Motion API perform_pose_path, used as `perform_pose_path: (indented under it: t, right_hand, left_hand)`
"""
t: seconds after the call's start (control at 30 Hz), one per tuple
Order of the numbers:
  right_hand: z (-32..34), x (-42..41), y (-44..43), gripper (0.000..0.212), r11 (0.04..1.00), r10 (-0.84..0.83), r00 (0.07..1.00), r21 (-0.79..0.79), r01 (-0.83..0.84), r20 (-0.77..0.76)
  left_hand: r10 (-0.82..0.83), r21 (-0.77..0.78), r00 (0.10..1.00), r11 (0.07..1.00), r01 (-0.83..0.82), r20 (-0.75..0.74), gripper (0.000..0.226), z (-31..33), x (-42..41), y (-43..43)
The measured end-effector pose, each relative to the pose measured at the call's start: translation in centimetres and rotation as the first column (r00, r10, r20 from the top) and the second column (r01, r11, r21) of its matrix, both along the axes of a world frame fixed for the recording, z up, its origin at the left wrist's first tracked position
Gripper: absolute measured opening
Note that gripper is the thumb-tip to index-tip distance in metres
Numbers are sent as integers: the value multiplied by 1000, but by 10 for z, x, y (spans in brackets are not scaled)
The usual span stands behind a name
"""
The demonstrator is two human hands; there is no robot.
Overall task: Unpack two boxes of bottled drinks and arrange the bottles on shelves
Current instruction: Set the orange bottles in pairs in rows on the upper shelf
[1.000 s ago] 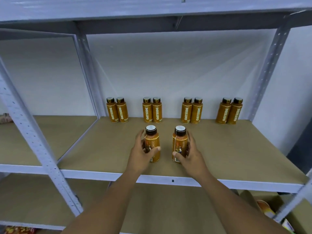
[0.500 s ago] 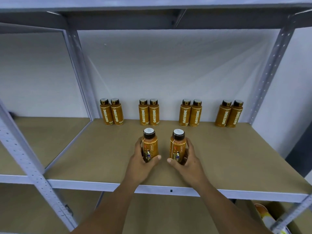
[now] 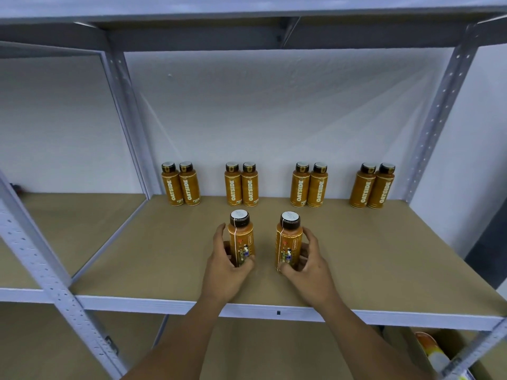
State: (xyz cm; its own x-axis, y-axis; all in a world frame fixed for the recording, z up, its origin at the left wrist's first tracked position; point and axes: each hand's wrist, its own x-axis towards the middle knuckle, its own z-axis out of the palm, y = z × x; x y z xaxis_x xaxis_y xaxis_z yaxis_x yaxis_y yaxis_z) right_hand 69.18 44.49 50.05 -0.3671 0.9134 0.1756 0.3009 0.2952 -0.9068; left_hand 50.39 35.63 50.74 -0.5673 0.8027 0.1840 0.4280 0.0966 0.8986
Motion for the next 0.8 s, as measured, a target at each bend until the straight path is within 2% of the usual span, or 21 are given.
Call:
perform_pose_path:
  t: [0.13,0.3,0.57,0.8]
  right_hand:
    - [1,0,0,98,1000,0,1000,0,0,6]
    - [4,1,-3,97,1000,15,1000,-1,-15,7]
    - [5,-1,-3,93,1000,-10,999,24,9,43]
    - [4,-2,-4,102,999,-40,999,34,39,24]
  left_hand:
    - [20,0,1000,1000,-20,-12,110,3,2,0]
    - [-36,-23,999,999,37,25,103,2,1,-1]
    - [10,-30,1000,999,-10,-15,109,2,1,0]
    - [0,-16,1000,1000,0,-28,109,2,3,0]
